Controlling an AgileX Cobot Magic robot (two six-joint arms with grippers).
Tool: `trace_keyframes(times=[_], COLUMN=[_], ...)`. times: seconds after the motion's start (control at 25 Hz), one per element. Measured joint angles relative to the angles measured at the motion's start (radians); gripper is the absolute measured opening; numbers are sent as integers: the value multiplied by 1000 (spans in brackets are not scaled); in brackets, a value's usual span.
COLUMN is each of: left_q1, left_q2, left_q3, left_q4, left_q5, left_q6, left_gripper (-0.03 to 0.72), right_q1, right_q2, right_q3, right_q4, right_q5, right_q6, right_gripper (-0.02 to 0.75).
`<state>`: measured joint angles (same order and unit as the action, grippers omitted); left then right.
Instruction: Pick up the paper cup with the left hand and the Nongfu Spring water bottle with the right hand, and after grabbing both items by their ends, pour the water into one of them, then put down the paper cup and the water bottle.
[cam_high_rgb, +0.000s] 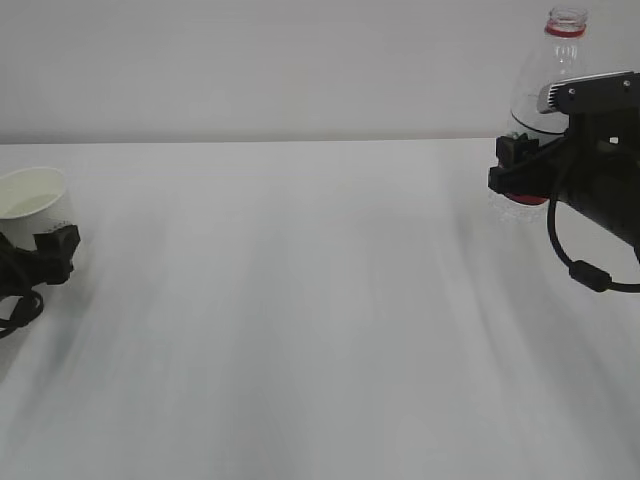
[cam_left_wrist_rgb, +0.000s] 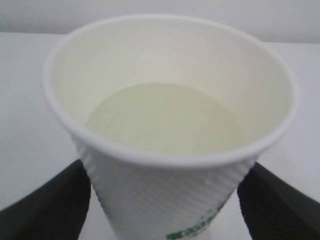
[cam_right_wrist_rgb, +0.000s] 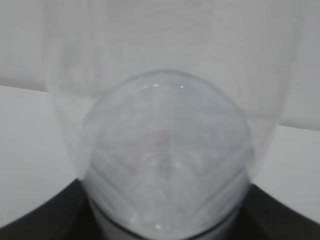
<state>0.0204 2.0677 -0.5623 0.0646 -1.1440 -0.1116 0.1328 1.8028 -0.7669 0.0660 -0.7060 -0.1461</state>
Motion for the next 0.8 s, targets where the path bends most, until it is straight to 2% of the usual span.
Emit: trace_keyframes(times=[0.28, 0.8], left_q1=[0, 0], left_q2=[-19, -64], left_q3=[10, 145], left_q4=[-4, -12], left_q5=[0, 0], left_q6=[0, 2], left_gripper=[679, 675], right_q1=[0, 0], right_q2=[0, 0], right_q3=[0, 0], right_q4=[-1, -2], right_q5=[-2, -8], right_q6=[0, 0], right_gripper=[510, 514])
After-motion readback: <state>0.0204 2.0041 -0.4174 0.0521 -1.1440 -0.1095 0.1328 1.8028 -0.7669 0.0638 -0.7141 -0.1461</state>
